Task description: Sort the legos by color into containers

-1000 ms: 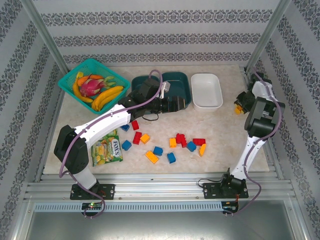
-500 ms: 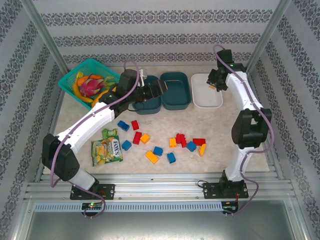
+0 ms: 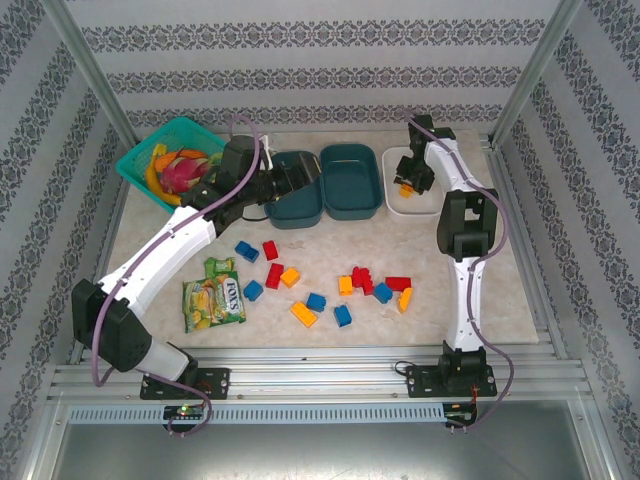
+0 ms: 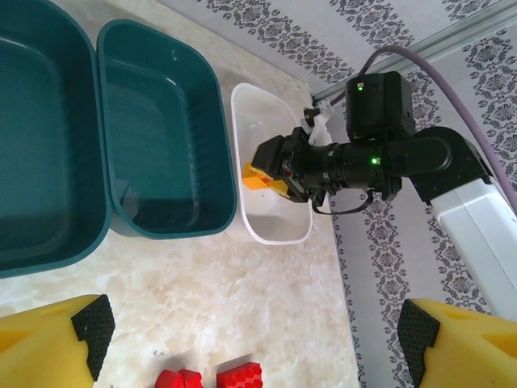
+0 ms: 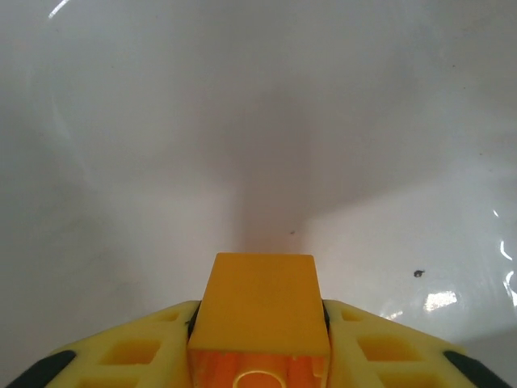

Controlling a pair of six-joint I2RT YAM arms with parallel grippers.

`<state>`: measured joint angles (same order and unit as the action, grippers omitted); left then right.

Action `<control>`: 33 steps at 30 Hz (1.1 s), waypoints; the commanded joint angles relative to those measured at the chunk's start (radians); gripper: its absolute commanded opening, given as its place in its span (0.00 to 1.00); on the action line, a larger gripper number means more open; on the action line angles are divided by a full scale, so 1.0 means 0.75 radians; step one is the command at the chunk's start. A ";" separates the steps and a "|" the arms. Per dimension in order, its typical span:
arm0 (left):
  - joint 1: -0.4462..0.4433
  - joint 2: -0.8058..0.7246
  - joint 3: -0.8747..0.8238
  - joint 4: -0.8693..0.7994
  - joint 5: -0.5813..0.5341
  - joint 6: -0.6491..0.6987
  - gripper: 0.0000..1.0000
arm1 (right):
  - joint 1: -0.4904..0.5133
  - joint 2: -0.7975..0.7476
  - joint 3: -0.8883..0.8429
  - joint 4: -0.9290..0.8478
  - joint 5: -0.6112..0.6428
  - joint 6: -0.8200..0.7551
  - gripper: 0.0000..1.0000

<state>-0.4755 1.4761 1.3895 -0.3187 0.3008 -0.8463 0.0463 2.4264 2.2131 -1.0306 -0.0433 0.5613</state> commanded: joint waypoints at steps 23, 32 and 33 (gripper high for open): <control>0.284 -0.137 -0.286 -0.681 -0.224 -0.313 0.83 | 0.540 -1.282 -1.221 1.168 -0.445 -0.021 0.73; 0.288 0.139 -0.268 -0.589 -0.335 -0.449 0.76 | 0.825 -1.516 -1.600 1.214 -0.416 -0.045 0.75; 0.290 0.174 -0.266 -0.569 -0.327 -0.467 0.75 | 0.833 -1.529 -1.611 1.212 -0.408 -0.045 0.75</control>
<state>-0.2661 1.5574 1.1637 -0.7708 0.0914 -1.1336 0.6640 1.3373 1.0111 -0.1745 -0.3328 0.5217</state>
